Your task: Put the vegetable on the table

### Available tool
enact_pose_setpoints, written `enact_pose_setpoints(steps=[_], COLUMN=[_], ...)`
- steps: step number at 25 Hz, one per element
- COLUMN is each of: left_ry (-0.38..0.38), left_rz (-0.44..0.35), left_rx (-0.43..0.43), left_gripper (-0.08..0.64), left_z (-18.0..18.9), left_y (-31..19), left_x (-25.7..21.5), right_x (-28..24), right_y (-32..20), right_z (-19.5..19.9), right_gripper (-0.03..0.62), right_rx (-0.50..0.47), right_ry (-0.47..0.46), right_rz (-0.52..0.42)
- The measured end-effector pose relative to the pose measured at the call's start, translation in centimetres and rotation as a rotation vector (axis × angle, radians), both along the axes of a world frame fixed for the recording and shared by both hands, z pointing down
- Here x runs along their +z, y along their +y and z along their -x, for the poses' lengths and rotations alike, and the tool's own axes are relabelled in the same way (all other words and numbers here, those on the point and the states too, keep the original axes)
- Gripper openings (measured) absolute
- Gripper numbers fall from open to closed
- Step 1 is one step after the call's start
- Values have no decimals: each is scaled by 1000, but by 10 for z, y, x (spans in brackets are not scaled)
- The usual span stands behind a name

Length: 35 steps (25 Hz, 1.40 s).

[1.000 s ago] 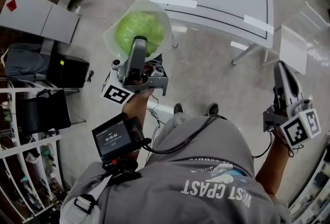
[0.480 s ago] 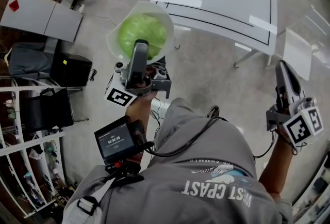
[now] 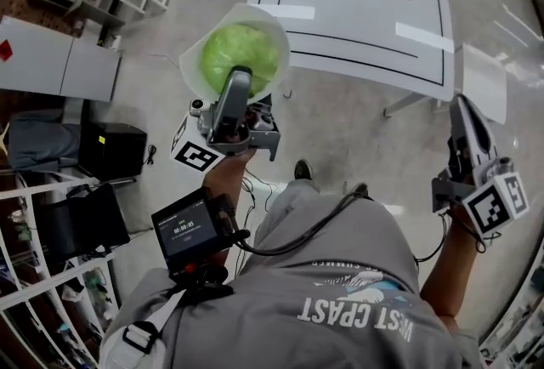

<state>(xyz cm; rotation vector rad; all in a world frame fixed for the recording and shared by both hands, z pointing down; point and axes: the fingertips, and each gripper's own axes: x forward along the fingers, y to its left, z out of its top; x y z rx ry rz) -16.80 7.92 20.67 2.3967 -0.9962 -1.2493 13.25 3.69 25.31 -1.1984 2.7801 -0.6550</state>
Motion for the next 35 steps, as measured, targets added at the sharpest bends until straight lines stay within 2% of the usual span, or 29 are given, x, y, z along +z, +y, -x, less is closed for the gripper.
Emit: enact_pose_setpoints(steps=[4, 7, 12, 17, 20, 23, 25, 28, 30, 32, 35], left_ry=[-15, 4, 6, 116, 120, 136, 120, 105, 121, 90, 91], left_rz=[15, 13, 29, 44, 47, 41, 46, 58, 86, 100, 88], left_rx=[49, 67, 16, -10, -17, -21, -34, -45, -25, -21, -11], left_gripper=[339, 339, 339, 339, 339, 339, 339, 339, 339, 339, 339], left_z=[7, 11, 9, 3, -5, -29, -40, -37, -31, -19, 1], left_y=[-6, -15, -24, -27, -30, -41, -44, -46, -52, -57, -53], left_x=[9, 13, 19, 13, 12, 19, 28, 38, 45, 48, 36], right_x=[4, 12, 32, 11, 3, 17, 28, 43, 41, 33, 19], right_y=[4, 0, -14, -40, -41, -53, -60, -70, -76, -76, -65], right_z=[15, 22, 15, 1, 2, -21, -34, -40, -35, -21, 10], right_gripper=[8, 8, 8, 8, 8, 8, 8, 8, 8, 8, 8], right_rx=[37, 30, -28, -53, -84, -97, -105, -83, -55, -43, -73], right_ry=[-6, -8, -14, -17, -4, 15, 26, 16, 8, -4, 6], right_rz=[7, 15, 67, 35, 25, 47, 67, 116, 115, 102, 81])
